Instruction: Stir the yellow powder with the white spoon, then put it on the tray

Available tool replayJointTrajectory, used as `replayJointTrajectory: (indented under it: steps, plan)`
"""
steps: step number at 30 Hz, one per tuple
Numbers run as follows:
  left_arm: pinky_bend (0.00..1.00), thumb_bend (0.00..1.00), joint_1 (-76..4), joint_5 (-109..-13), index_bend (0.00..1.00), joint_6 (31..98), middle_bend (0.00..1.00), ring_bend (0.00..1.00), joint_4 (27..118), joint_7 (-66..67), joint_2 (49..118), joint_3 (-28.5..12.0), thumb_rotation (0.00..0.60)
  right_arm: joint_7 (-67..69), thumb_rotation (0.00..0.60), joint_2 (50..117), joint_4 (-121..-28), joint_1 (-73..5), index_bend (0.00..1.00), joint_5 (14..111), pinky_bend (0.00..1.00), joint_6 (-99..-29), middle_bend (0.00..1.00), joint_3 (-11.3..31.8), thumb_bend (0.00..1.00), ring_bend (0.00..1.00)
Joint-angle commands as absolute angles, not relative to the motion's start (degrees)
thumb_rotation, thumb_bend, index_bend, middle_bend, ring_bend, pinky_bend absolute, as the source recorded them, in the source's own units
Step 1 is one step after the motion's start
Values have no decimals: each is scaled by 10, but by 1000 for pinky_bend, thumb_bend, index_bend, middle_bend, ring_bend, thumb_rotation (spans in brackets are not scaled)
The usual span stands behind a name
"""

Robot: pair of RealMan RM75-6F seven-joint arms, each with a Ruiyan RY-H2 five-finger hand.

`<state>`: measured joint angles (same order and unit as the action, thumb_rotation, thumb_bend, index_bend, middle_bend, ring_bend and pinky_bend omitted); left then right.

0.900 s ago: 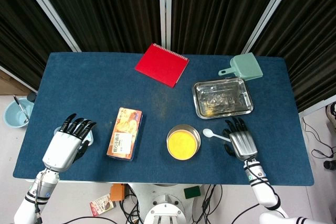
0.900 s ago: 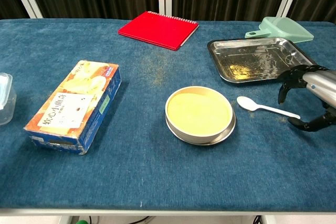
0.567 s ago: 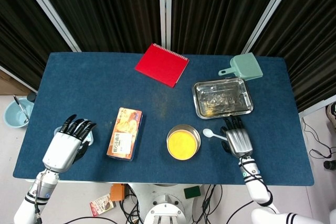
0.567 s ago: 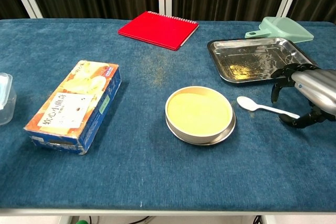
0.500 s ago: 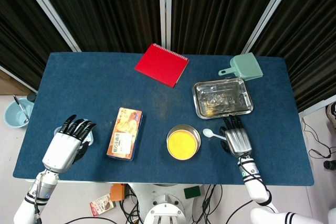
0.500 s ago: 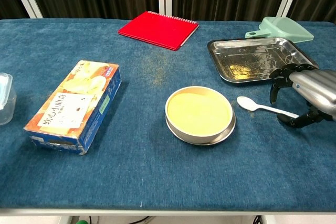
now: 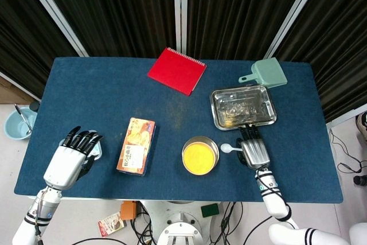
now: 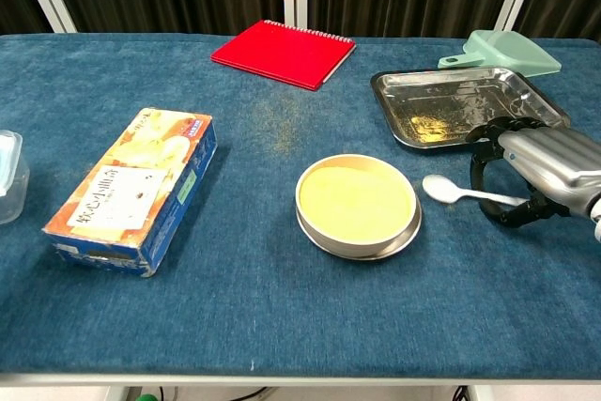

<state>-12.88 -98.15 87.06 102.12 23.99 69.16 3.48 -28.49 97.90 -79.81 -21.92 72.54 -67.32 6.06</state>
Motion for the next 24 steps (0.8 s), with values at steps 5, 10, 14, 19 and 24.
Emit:
replayJointTrajectory:
  steps: [5,10,14,19,24]
  plan:
    - [133,443,-123,-984,205,867,207,198,1021,241,691,32,600,-278,600,979,-791,-223,600,738,0,-677,119,56,475,0]
    - [134,443,-118,-988,205,867,205,198,1024,247,689,31,600,-279,600,950,-808,-222,619,756,0,-684,131,49,477,0]
    - [134,443,-112,-990,205,868,205,198,1027,251,685,31,600,-290,600,886,-860,-228,626,777,0,-682,137,44,477,0]
    - [134,443,-106,-986,205,868,205,198,1030,254,682,29,600,-304,600,775,-961,-254,632,804,0,-651,149,47,477,0]
    - [135,443,-101,-982,205,865,205,198,1029,255,685,27,600,-321,600,727,-1043,-296,643,815,0,-601,171,60,477,0]
